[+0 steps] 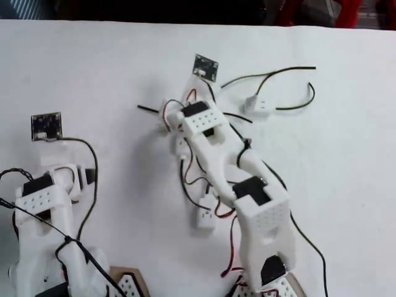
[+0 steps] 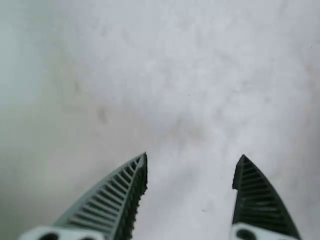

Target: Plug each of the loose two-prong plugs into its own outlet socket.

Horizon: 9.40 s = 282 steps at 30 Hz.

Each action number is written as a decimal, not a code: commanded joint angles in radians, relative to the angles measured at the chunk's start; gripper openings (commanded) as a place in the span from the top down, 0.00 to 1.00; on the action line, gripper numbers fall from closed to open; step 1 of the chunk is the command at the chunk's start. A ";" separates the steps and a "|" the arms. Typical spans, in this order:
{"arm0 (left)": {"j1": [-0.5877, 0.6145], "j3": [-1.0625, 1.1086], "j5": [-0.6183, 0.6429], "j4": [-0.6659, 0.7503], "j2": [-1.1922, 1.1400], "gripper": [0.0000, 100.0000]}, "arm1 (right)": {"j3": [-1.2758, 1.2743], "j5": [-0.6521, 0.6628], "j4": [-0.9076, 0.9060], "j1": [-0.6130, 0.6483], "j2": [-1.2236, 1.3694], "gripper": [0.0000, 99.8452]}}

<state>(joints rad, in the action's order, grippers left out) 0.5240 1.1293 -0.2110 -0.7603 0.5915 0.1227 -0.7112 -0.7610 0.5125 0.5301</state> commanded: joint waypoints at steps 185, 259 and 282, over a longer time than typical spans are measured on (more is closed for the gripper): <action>0.004 0.008 0.002 0.025 0.028 0.73 | -0.258 1.200 -0.946 -0.369 -0.441 0.99; 0.004 0.008 0.002 0.025 0.027 0.73 | -0.583 1.172 -0.634 -0.308 -0.826 0.98; 0.004 0.008 0.002 0.025 0.027 0.73 | -0.841 1.172 -0.331 -0.532 -0.842 0.86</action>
<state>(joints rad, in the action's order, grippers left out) 0.5224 1.1385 -0.2110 -0.7526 0.5915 -0.7365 0.4534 -1.1124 -0.0123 -0.3122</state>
